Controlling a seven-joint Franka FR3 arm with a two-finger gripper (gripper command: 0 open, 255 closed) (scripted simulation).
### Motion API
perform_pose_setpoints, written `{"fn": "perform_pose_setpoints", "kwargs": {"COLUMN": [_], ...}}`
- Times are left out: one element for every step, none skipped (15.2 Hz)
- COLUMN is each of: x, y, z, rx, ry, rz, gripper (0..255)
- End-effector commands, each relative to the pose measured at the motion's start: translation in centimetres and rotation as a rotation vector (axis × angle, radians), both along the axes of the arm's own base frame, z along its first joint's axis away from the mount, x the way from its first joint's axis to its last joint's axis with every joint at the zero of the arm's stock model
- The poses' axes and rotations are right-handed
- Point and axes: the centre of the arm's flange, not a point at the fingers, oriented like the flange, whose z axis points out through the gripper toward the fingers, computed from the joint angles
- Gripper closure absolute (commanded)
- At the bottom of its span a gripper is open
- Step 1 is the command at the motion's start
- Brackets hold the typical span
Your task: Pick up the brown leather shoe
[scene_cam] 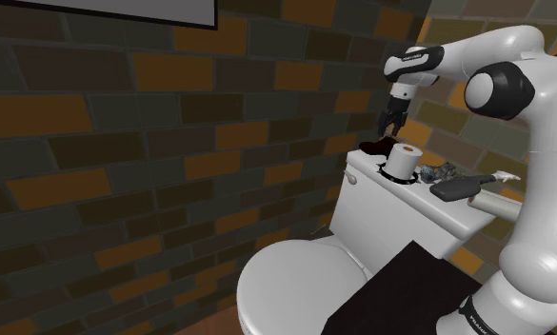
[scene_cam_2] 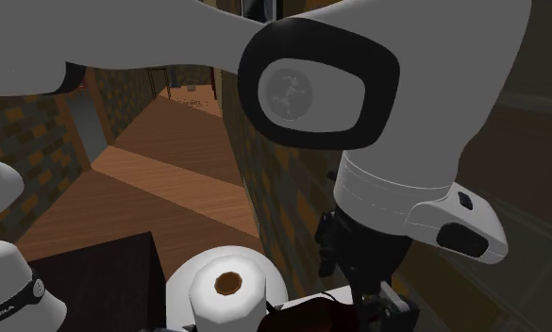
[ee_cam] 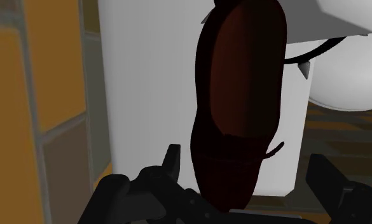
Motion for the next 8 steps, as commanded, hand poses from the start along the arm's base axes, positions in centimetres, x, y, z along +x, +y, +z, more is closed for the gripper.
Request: {"fn": "perform_pose_setpoints", "kwargs": {"x": [-0.05, -0.05, -0.05, -0.06, -0.06, -0.05, -0.05, -0.05], "y": [-0.08, -0.07, -0.08, 0.00, -0.02, -0.02, -0.02, -0.02], "z": [-1.36, -1.36, -1.36, -1.43, -1.41, -1.41, -1.40, -1.40], "rx": [0.000, 0.000, 0.000, 0.000, 0.000, 0.000, 0.000, 0.000], "ry": [0.000, 0.000, 0.000, 0.000, 0.000, 0.000, 0.000, 0.000], "rz": [0.000, 0.000, 0.000, 0.000, 0.000, 0.000, 0.000, 0.000], "gripper": [0, 0, 0, 255, 255, 255, 255, 255]}}
